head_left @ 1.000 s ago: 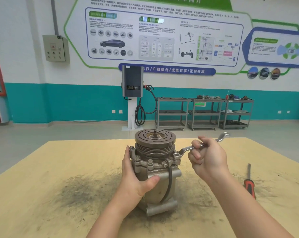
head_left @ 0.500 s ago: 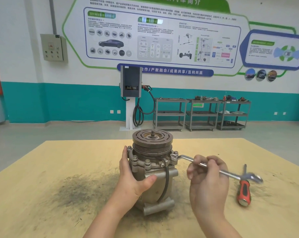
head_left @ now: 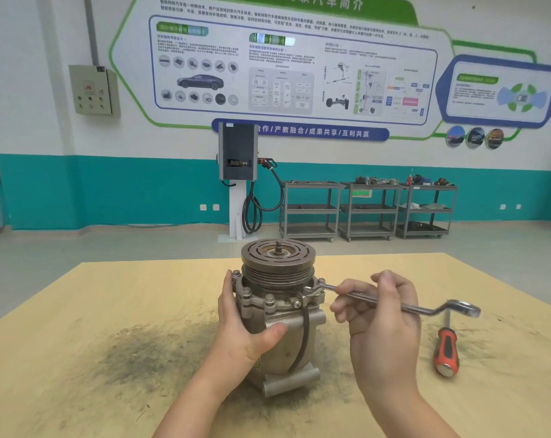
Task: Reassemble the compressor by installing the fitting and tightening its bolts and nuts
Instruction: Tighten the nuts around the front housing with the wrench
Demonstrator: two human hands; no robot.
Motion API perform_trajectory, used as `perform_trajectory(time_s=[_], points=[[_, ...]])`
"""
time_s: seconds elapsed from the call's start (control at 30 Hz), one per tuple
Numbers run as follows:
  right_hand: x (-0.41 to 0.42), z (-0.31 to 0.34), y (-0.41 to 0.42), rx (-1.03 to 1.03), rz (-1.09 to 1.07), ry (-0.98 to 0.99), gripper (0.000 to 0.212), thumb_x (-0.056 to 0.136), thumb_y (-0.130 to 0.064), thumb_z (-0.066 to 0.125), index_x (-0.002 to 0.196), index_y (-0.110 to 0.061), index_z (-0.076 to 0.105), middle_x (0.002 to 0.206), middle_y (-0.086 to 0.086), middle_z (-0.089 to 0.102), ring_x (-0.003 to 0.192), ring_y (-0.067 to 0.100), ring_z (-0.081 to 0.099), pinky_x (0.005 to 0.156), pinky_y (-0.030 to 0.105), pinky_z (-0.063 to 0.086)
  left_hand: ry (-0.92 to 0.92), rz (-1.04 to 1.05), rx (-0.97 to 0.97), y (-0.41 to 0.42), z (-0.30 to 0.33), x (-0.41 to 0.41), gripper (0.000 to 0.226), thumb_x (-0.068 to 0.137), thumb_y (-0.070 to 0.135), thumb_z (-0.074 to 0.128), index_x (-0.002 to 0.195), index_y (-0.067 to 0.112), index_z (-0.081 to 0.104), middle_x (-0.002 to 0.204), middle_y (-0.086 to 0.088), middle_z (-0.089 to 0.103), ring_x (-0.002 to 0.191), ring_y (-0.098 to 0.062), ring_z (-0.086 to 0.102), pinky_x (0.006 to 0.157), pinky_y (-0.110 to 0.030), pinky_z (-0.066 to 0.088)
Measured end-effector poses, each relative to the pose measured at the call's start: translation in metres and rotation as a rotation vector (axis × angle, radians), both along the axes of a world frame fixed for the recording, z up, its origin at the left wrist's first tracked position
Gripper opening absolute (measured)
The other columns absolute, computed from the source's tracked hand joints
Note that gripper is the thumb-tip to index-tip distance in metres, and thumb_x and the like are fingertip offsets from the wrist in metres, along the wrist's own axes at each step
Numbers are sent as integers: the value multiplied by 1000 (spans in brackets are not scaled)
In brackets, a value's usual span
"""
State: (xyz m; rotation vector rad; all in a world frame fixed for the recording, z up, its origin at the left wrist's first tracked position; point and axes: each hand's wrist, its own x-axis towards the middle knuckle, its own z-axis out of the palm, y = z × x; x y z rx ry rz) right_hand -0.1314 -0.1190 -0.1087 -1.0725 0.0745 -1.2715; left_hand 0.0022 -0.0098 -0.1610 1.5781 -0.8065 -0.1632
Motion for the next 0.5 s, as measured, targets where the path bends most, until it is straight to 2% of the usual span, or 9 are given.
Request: perform_trajectory(time_s=[0.13, 0.27, 0.37, 0.5], points=[[2, 3, -20, 160, 82, -6, 14, 101, -9, 32, 92, -14, 42, 56, 11, 61, 41, 20, 48, 40, 21, 37, 2, -3, 10, 1, 0, 0, 138, 46, 75, 74, 150, 46, -12, 160, 12, 14, 146, -9, 21, 119, -38, 24], [9, 6, -34, 209, 125, -18, 18, 92, -2, 29, 92, -13, 42, 51, 9, 55, 38, 20, 43, 39, 21, 32, -7, -7, 15, 1, 1, 0, 136, 47, 74, 73, 149, 46, -14, 160, 13, 12, 145, -10, 21, 114, -31, 24], [14, 8, -44, 203, 117, -7, 19, 88, -1, 28, 92, -12, 43, 50, 8, 54, 39, 20, 41, 40, 22, 33, -3, -12, 13, 1, 0, 1, 138, 46, 75, 73, 149, 46, -14, 160, 13, 13, 145, -9, 22, 115, -32, 25], [24, 13, -58, 245, 215, 77, 17, 87, -3, 30, 89, -10, 45, 48, 7, 47, 35, 18, 34, 38, 22, 29, -5, -16, 9, 1, -1, 2, 146, 37, 88, 70, 148, 48, -16, 159, 16, 12, 144, -7, 22, 112, -28, 25]])
